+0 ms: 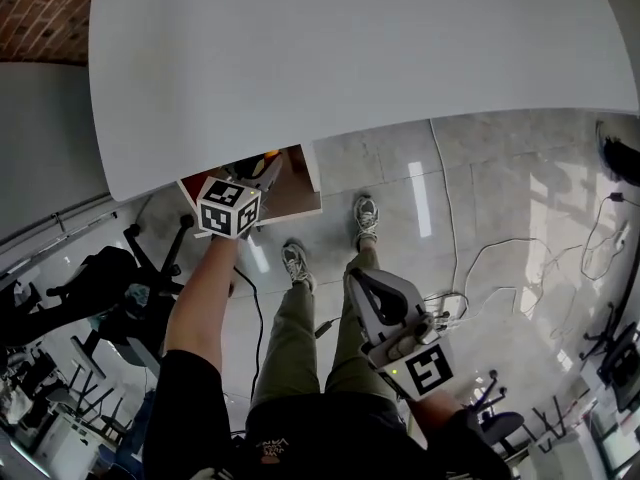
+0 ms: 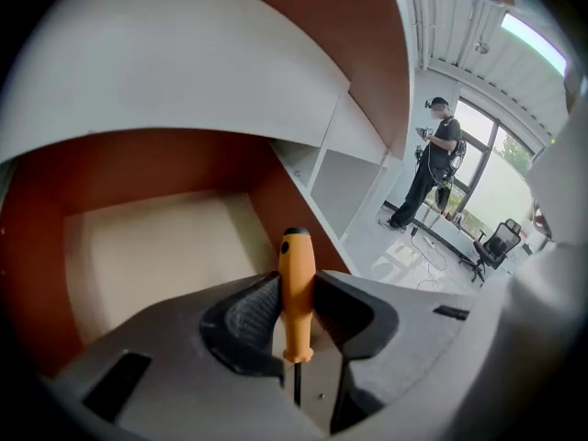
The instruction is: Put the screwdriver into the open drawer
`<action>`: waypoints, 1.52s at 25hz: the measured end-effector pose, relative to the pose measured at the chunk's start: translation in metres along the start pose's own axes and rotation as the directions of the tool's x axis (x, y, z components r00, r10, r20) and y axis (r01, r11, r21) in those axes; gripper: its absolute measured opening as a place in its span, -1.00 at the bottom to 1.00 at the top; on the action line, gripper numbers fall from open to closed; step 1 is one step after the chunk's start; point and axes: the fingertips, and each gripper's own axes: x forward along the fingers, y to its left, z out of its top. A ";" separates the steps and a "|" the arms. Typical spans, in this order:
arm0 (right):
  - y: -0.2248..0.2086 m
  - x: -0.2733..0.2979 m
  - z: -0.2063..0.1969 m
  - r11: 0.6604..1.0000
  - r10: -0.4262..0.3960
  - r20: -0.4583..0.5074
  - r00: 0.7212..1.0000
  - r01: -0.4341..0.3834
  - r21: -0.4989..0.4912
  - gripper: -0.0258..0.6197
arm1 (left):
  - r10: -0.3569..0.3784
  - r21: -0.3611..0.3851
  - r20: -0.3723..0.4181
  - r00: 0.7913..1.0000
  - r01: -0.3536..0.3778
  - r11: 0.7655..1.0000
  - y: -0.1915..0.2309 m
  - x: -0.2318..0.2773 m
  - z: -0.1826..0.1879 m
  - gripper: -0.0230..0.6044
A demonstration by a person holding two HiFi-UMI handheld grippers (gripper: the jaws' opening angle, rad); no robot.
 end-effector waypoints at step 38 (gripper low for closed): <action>-0.051 -0.016 -0.023 0.995 -0.093 0.000 0.996 0.093 0.046 -0.93 | 0.153 -0.074 -0.195 0.969 -0.170 0.983 0.039 0.058 -0.030 -0.55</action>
